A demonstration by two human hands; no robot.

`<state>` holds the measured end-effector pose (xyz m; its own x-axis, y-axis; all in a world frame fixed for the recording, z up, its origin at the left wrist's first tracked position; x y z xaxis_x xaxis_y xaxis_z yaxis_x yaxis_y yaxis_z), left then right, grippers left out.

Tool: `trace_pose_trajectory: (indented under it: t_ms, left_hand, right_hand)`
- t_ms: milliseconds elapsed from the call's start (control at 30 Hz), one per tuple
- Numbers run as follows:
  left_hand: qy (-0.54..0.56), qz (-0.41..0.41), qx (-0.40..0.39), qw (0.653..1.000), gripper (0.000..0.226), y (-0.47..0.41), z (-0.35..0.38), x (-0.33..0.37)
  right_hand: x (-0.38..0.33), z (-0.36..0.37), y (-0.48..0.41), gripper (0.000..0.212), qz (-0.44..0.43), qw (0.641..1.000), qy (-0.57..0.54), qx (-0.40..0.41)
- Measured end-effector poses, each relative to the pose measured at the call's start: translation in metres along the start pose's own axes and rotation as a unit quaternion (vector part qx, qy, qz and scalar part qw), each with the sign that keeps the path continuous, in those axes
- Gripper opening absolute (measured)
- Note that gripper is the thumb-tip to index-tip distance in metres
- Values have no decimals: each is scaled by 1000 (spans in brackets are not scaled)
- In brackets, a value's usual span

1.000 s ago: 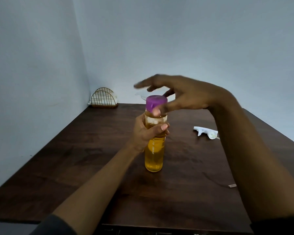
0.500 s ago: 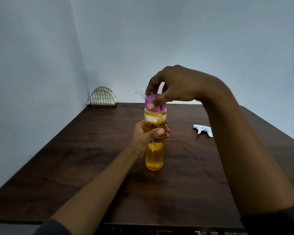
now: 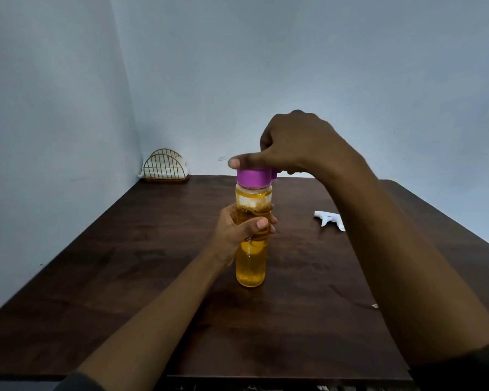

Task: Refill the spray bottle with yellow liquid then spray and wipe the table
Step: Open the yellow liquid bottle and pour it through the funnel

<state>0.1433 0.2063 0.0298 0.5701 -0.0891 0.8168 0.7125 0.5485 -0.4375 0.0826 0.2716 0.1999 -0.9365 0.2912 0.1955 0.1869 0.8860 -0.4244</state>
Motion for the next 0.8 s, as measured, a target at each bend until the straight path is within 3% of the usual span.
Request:
trace_pose_trajectory:
  t_ms: [133, 233, 333, 400, 467, 567, 700, 800]
  left_hand:
    - [5, -4, 3, 1000, 69, 0, -1, -1]
    - [1, -6, 1, 1000, 70, 0, 0, 0]
    - [2, -10, 3, 1000, 71, 0, 1, -1]
    - [0, -12, 3, 1000, 70, 0, 0, -1]
    - [-2, -14, 0, 1000, 69, 0, 0, 0]
    - [-5, -17, -3, 1000, 69, 0, 0, -1]
    - [2, -11, -2, 1000, 68, -1, -1, 0]
    - [3, -13, -1, 1000, 70, -1, 0, 0]
  right_hand:
    - [-10, 2, -1, 49, -73, 993, -44, -77]
    - [-14, 5, 0, 26, -134, 968, -124, -171]
    - [-12, 3, 3, 36, -175, 942, -205, -200]
    - [-6, 1, 3, 32, -156, 937, -258, -176]
    - [3, -2, -1, 32, -92, 965, -220, -110]
    - [6, -9, -7, 61, -15, 1000, -25, -1]
    - [-13, -1, -2, 69, -63, 997, 17, -34]
    - [-16, 2, -1, 52, -105, 992, 17, -71]
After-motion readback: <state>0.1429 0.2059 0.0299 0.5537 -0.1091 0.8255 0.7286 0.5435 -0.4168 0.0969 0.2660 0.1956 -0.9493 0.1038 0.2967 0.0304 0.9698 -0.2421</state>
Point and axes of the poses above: each hand's wrist, its own y-axis away from the middle knuckle, its own z-axis out of the palm, x = y × z, the point moved 6 cm from there along -y, towards the middle knuckle, and after that the axes turned 15 degrees about y, right-handed, at the moved point
